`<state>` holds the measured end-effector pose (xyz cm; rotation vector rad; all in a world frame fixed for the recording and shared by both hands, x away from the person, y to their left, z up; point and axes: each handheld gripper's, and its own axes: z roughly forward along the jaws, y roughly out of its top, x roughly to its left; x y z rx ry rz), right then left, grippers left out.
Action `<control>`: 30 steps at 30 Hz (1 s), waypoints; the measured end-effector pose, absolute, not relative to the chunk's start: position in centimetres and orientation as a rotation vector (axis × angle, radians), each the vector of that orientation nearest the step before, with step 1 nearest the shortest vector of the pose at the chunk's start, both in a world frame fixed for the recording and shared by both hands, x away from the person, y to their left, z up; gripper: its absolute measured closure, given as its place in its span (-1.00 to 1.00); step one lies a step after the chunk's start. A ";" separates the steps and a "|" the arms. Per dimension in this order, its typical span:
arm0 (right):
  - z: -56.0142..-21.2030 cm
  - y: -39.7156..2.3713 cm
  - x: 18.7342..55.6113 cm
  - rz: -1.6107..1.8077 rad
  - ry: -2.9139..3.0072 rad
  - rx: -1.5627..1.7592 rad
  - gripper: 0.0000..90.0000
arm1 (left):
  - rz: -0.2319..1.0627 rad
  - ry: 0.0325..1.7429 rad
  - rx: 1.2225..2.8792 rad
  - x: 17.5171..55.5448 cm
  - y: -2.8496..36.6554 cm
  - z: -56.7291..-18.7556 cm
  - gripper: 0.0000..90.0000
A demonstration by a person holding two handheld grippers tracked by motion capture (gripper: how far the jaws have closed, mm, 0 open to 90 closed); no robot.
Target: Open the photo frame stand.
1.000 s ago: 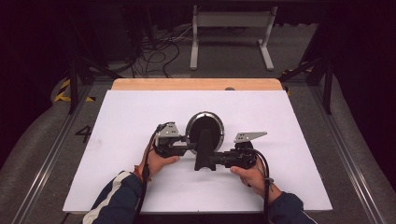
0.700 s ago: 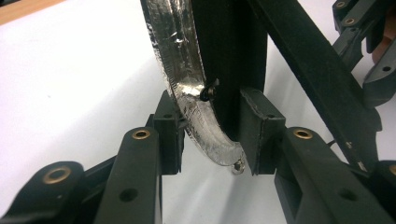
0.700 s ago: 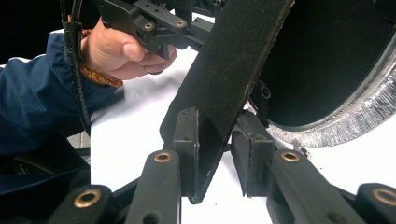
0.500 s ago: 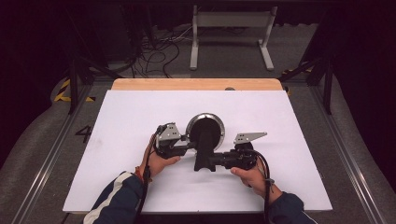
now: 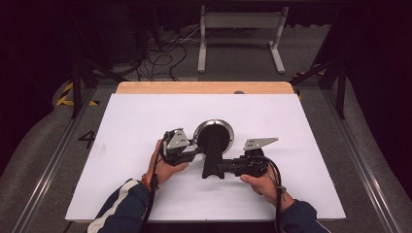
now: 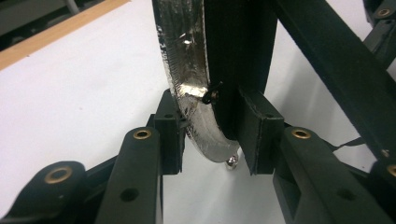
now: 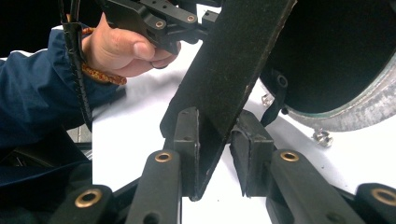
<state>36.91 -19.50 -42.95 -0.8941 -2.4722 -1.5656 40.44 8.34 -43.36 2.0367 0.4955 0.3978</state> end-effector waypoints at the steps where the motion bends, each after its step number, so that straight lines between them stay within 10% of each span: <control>1: -42.9 -19.5 36.9 -1.565 -2.475 -0.894 0.62 | 0.410 0.497 2.031 40.4 8.3 -43.4 0.44; 30: -43.4 -19.5 37.0 -1.522 -2.533 -0.917 0.70 | 0.383 0.454 2.033 40.2 8.7 -43.7 0.55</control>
